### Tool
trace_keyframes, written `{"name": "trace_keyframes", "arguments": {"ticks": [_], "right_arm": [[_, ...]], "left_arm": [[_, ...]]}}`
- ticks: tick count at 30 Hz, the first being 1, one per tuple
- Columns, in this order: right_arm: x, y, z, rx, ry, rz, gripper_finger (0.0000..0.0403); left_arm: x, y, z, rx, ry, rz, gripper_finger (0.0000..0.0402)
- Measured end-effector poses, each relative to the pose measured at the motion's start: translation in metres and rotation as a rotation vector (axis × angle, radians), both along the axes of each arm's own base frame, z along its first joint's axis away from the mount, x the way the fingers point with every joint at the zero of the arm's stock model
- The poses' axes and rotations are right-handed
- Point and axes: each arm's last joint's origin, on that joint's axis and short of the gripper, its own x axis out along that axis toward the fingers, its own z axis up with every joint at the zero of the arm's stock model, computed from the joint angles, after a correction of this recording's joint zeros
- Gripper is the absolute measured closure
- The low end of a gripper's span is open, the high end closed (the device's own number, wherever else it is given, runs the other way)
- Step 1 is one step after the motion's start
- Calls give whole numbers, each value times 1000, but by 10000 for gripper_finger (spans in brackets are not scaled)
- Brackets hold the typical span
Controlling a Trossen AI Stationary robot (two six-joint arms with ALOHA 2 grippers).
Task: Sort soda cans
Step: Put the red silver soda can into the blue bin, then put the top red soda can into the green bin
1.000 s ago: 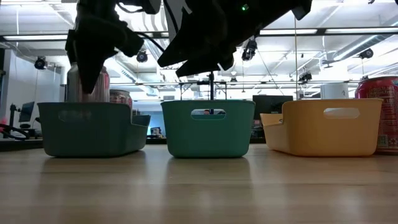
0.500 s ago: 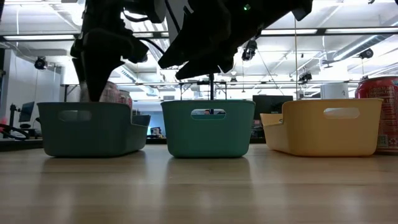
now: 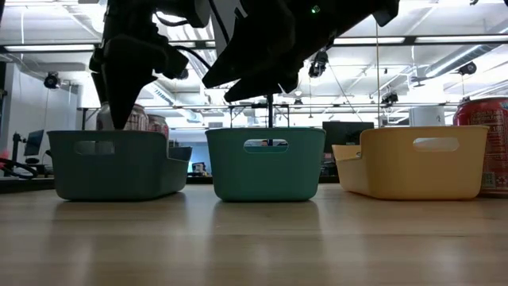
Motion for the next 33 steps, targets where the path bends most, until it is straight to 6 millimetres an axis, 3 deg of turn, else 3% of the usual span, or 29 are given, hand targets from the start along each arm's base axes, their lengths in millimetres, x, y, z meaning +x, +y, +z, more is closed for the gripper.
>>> {"name": "trace_keyframes", "arguments": {"ticks": [10,14,18,21,26,33], "right_arm": [[0,0,0,-2,1,1,44],[0,0,0,-19,6,11,44],[-6,3,3,-141,43,10,44],[-15,5,22,-205,56,-1,44],[-35,6,57,-167,40,-21,44],[-77,4,80,-76,175,-81,44]], "left_arm": [[2,-1,20,-19,-59,-29,72],[10,-2,42,-25,-128,-73,72],[9,-6,76,-12,-160,-125,71],[2,-12,105,59,-178,-157,71],[-14,-26,146,115,-376,-213,71],[-48,-51,171,425,-575,-330,71]]}}
